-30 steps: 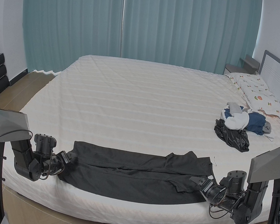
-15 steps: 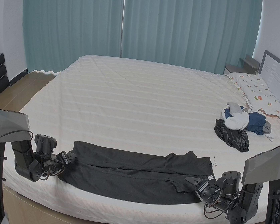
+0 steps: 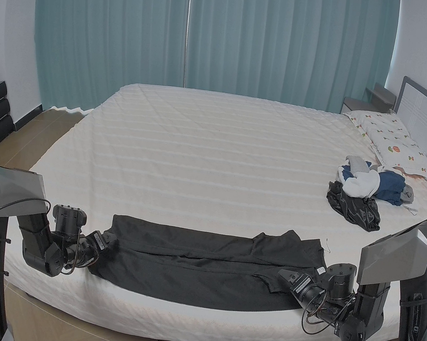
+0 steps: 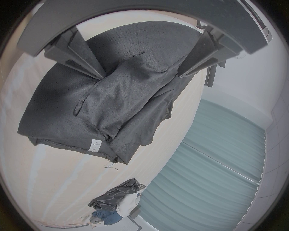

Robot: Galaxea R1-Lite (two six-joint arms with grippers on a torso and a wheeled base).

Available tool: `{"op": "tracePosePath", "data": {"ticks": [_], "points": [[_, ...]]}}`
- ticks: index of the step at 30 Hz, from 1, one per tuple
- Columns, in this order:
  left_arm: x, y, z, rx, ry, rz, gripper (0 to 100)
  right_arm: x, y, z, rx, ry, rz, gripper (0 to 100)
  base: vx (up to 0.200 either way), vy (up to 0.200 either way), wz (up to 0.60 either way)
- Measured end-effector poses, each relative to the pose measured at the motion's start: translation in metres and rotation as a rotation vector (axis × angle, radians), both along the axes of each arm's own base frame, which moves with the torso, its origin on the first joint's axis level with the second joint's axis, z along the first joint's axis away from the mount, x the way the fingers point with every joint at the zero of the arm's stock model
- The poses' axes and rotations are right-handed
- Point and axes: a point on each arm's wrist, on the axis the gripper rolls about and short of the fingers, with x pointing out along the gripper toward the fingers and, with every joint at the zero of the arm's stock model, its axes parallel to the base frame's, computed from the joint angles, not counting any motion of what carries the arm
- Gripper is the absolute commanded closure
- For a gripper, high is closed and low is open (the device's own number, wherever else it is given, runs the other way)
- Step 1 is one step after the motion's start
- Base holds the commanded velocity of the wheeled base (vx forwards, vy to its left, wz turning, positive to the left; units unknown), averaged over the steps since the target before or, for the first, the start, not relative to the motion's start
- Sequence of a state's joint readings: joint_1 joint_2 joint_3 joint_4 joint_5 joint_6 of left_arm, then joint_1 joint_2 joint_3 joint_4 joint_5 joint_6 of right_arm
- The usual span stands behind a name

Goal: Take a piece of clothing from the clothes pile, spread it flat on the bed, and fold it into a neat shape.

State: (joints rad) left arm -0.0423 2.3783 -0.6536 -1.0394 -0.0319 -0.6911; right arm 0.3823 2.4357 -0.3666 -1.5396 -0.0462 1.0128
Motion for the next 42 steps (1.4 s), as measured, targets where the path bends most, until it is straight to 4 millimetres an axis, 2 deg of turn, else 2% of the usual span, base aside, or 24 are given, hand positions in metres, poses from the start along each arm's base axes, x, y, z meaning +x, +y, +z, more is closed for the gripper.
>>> {"op": "tracePosePath", "data": {"ticks": [6,7,23,42], "points": [[0.0,0.0,-0.001,0.001,0.001,-0.001,0,0.0,0.001,-0.002,-0.003,0.003,-0.001,0,0.0,0.0,0.0],[0.0,0.0,-0.001,0.002,0.001,-0.001,0,0.0,0.001,-0.002,-0.003,0.004,0.0,100,0.0,0.0,0.0],[0.0,0.0,-0.001,0.002,0.003,0.0,0,-0.004,0.002,-0.003,-0.021,0.014,-0.009,100,0.0,0.0,0.0],[0.0,0.0,-0.002,0.003,0.005,0.001,0,-0.026,-0.004,0.023,-0.082,-0.012,0.044,100,0.0,0.0,0.0]]}}
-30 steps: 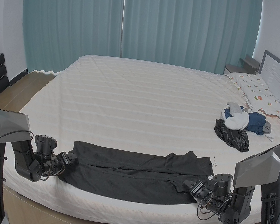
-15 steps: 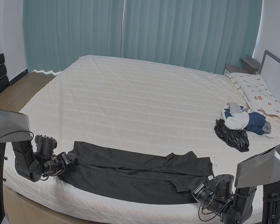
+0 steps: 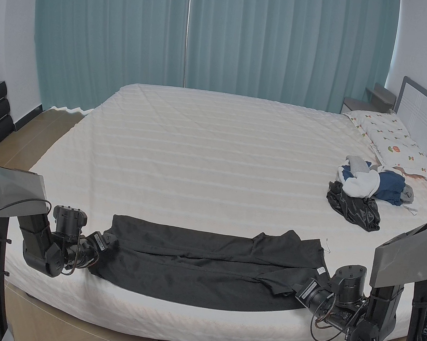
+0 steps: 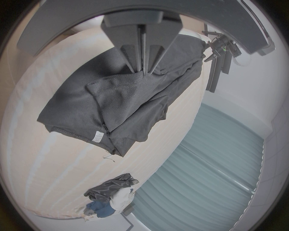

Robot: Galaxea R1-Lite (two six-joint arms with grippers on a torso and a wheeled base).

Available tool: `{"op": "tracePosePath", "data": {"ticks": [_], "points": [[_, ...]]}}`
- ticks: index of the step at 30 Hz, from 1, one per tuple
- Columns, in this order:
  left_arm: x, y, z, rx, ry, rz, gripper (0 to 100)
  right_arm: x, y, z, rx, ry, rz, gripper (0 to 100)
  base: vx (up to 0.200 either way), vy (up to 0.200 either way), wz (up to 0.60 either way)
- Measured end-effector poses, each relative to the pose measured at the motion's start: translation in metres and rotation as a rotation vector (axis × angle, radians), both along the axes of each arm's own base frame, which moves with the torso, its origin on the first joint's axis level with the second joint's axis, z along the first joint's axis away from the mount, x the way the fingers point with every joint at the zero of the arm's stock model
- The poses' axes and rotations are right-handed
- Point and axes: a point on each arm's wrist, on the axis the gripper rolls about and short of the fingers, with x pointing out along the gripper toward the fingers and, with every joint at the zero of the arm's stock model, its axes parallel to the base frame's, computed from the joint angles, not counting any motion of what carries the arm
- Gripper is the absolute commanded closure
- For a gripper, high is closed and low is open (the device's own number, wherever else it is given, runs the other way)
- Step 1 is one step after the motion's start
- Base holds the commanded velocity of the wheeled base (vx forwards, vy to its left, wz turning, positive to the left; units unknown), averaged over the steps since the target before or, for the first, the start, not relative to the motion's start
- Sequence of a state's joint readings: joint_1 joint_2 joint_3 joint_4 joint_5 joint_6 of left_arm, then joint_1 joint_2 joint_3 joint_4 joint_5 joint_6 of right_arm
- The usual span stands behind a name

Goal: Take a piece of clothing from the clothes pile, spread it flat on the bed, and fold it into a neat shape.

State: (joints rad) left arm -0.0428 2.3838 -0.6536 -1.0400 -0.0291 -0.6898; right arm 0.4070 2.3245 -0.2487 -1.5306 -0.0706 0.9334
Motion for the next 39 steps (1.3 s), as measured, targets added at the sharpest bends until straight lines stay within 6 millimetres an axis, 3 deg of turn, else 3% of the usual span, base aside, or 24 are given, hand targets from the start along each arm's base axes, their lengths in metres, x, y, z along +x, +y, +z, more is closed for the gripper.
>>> {"op": "tracePosePath", "data": {"ticks": [2,3,13,25,37,38,39], "points": [[0.0,0.0,0.0,0.0,0.0,0.0,0,-0.003,-0.001,0.0,-0.017,0.006,0.008,100,0.0,0.0,0.0],[0.0,0.0,0.0,0.0,0.0,0.0,0,-0.014,0.001,-0.004,-0.052,0.042,0.056,0,0.0,0.0,0.0],[0.0,0.0,0.0,0.001,0.0,0.001,0,-0.019,-0.005,-0.005,-0.123,0.037,0.091,0,0.0,0.0,0.0],[0.0,0.0,0.0,0.001,0.0,0.001,0,0.018,-0.04,0.005,-0.07,-0.051,-0.013,0,0.0,0.0,0.0],[0.0,0.0,0.0,0.001,0.0,0.001,0,0.061,-0.052,-0.017,-0.028,-0.088,-0.023,0,0.0,0.0,0.0],[0.0,0.0,0.0,0.001,0.0,0.001,0,0.063,-0.052,-0.019,-0.023,-0.085,-0.019,100,0.0,0.0,0.0],[0.0,0.0,0.0,0.001,0.0,0.001,0,0.065,-0.053,-0.021,-0.02,-0.087,-0.016,100,0.0,0.0,0.0]]}}
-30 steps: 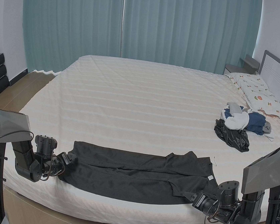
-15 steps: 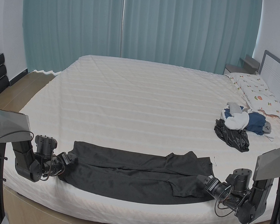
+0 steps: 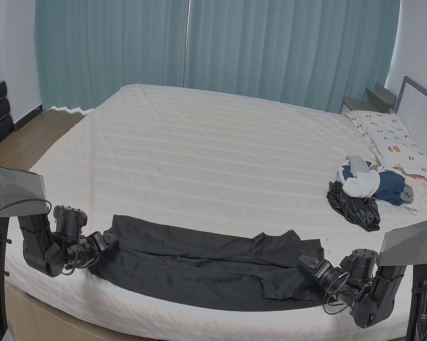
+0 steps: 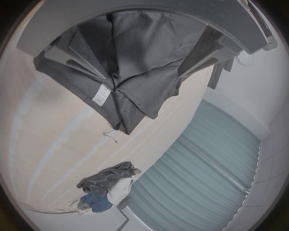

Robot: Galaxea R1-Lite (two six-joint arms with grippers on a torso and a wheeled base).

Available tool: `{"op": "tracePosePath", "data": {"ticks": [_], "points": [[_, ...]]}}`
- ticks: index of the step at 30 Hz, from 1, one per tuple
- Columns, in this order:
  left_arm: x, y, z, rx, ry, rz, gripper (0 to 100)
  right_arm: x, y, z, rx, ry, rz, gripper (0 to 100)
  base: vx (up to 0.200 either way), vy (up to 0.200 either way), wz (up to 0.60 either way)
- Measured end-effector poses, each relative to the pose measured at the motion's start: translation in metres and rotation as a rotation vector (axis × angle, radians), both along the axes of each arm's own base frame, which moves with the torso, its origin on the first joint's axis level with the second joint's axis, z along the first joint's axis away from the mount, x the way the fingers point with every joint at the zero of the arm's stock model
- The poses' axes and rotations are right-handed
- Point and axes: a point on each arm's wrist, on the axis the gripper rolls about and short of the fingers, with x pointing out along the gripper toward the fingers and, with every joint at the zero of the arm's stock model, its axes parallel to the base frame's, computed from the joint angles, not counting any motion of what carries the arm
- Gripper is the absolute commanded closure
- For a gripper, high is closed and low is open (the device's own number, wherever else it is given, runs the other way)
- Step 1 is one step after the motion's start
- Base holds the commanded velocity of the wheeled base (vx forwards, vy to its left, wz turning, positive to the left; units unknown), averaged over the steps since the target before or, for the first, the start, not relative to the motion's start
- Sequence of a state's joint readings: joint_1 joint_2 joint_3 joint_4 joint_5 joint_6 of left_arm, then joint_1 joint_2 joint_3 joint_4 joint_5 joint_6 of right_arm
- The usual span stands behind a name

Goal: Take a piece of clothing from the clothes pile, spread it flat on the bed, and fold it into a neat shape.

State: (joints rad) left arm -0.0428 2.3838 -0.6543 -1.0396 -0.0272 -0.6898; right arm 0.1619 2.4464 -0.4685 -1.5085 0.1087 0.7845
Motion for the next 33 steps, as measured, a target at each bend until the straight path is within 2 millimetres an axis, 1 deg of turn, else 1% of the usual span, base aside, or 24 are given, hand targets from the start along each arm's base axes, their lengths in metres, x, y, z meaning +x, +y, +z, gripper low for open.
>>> {"op": "tracePosePath", "data": {"ticks": [6,14,22,23,33], "points": [[0.0,0.0,0.0,0.0,0.0,0.0,0,0.005,-0.005,-0.006,0.006,0.004,-0.014,100,0.0,0.0,0.0],[0.0,0.0,0.0,0.0,0.0,0.0,0,0.008,-0.015,-0.007,0.013,-0.005,-0.044,100,0.0,0.0,0.0],[0.0,0.0,0.0,0.0,0.0,0.0,0,0.008,-0.018,-0.008,0.013,-0.001,-0.053,100,0.0,0.0,0.0],[0.0,0.0,0.0,0.0,0.0,0.0,0,0.008,-0.018,-0.009,0.013,0.002,-0.053,0,0.0,0.0,0.0],[0.0,0.0,0.0,-0.005,0.0,0.002,0,0.005,-0.019,-0.012,0.014,0.017,-0.057,0,0.0,0.0,0.0]]}}
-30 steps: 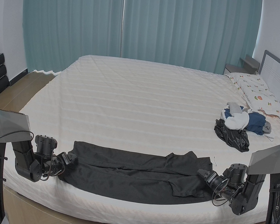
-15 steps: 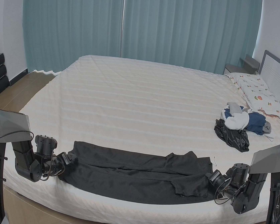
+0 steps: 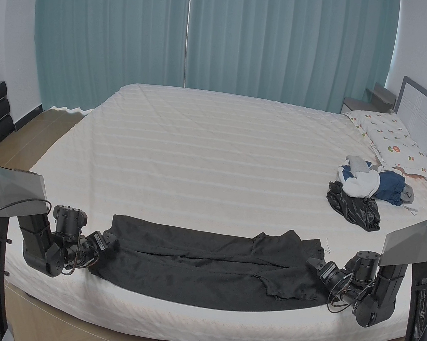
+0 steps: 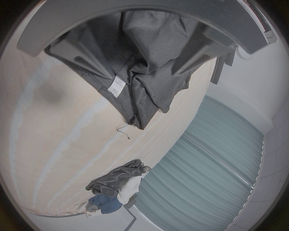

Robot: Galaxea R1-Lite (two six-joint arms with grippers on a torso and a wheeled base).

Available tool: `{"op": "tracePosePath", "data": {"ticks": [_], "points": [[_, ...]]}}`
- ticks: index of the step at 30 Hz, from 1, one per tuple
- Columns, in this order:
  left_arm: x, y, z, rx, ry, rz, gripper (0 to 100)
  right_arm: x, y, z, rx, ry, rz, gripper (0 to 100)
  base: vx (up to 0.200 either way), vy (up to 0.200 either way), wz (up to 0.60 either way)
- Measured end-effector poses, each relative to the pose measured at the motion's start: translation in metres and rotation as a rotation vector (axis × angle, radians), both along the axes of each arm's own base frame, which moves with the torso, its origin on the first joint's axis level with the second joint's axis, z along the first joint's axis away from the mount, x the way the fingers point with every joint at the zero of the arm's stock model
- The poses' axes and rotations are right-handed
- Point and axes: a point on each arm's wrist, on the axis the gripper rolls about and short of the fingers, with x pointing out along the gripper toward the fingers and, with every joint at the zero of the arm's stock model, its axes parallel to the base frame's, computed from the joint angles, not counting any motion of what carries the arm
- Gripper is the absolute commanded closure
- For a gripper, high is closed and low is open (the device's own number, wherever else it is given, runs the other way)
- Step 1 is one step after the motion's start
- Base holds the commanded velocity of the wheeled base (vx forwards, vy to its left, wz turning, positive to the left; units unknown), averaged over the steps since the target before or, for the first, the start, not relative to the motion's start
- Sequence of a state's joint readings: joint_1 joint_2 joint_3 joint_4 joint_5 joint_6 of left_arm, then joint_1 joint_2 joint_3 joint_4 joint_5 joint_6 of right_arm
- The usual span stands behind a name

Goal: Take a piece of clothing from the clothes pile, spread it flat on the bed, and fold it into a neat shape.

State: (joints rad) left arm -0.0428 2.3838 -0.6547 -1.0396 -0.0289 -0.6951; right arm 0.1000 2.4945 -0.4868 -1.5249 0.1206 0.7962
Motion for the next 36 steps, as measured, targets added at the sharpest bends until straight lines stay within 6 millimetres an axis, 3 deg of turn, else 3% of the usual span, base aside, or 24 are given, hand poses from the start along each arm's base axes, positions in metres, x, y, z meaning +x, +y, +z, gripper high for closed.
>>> {"op": "tracePosePath", "data": {"ticks": [11,20,26,36], "points": [[0.003,0.002,0.004,-0.056,-0.039,0.045,0,-0.003,-0.02,0.012,0.069,-0.008,-0.081,0,0.0,0.0,0.0],[0.007,0.018,0.029,-0.093,-0.114,0.059,0,-0.005,-0.029,0.012,0.106,0.001,-0.09,0,0.0,0.0,0.0],[0.016,0.017,0.038,-0.006,-0.136,-0.044,0,-0.006,-0.029,0.009,0.108,0.006,-0.091,0,0.0,0.0,0.0],[0.032,0.001,0.04,0.006,0.0,-0.311,0,-0.008,-0.028,0.007,0.107,0.017,-0.087,0,0.0,0.0,0.0]]}}
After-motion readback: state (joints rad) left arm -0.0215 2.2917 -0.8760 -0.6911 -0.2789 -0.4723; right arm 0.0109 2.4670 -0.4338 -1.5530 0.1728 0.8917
